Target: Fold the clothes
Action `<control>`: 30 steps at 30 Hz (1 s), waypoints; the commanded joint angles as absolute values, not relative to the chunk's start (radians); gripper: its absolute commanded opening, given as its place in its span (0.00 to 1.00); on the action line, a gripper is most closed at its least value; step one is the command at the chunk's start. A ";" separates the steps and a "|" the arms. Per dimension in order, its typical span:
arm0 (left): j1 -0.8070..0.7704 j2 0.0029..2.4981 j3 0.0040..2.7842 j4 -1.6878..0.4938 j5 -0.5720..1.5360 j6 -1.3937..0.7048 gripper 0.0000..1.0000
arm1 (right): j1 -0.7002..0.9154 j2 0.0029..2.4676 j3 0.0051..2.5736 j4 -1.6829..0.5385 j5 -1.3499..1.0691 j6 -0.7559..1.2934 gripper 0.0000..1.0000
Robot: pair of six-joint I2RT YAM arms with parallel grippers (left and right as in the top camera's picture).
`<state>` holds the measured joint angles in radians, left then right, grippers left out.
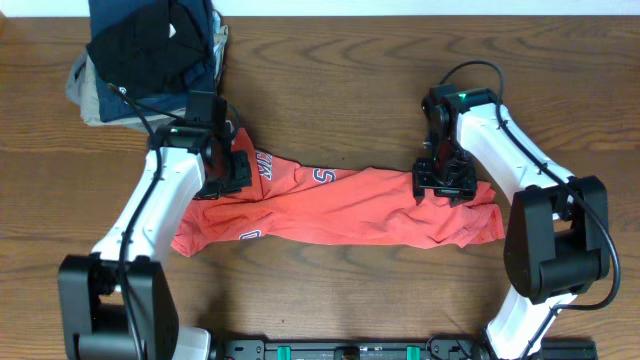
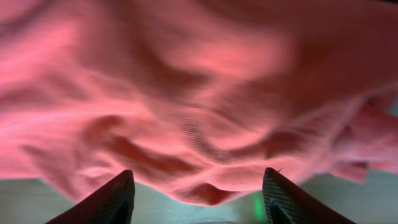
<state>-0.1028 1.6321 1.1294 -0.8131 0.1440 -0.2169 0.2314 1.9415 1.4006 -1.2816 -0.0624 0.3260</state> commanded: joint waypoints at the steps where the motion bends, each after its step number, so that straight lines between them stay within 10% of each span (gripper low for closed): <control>1: -0.102 1.692 1.113 -0.793 0.146 -0.221 0.08 | 0.210 1.930 1.379 -1.294 0.065 0.413 0.66; 15: -0.094 1.855 1.113 -0.731 0.086 -0.223 0.07 | 0.138 1.930 1.246 -1.166 0.054 0.384 0.64; 30: 0.041 1.855 1.113 -0.745 0.078 -0.222 0.06 | 0.116 1.930 1.225 -1.103 0.076 0.388 0.04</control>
<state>0.0227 1.8469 1.1225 -0.7391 0.1047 -0.2165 0.1421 1.9415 1.2278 -1.1061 0.0475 0.3820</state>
